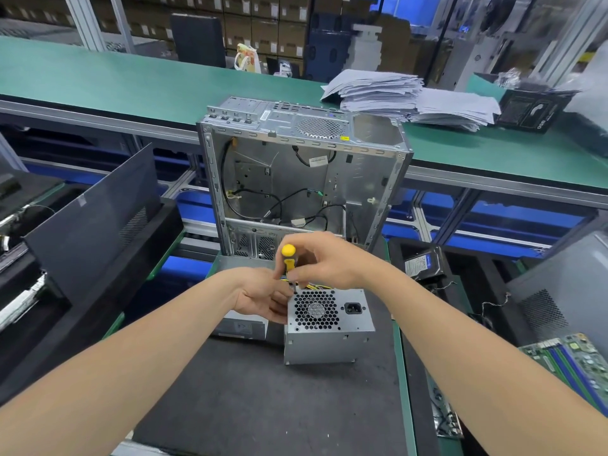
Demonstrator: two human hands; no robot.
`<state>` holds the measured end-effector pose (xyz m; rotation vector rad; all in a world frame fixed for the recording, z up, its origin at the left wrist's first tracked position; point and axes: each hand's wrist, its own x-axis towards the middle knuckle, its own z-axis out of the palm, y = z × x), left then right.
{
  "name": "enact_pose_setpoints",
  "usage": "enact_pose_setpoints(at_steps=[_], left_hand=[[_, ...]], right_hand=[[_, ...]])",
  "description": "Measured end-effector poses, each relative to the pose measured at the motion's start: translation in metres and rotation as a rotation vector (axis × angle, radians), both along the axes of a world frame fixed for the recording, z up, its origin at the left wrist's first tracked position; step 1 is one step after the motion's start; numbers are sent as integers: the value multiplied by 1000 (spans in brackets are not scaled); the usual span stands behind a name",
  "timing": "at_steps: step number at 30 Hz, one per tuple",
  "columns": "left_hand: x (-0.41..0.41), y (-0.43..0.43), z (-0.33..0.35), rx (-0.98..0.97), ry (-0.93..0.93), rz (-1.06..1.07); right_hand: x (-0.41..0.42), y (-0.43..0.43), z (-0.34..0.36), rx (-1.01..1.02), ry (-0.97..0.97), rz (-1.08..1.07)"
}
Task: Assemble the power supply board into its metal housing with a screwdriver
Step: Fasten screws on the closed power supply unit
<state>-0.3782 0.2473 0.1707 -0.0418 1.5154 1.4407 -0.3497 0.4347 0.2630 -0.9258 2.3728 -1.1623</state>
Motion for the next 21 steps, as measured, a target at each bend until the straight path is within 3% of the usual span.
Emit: enact_pose_setpoints(at_steps=[7, 11, 13, 16, 19, 21], left_hand=[[0, 3, -1, -50, -37, 77], [1, 2, 2, -42, -41, 59], [2, 3, 3, -43, -39, 61], [2, 3, 3, -53, -40, 80], [2, 4, 2, -49, -58, 91], [1, 4, 1, -63, -55, 105]], right_hand=[[0, -6, -11, -101, 11, -484], [5, -15, -17, 96, 267, -665], [5, -15, -15, 105, 279, -687], [4, -11, -8, 144, 258, -547], [5, -5, -5, 73, 207, -411], [6, 4, -5, -10, 230, -471]])
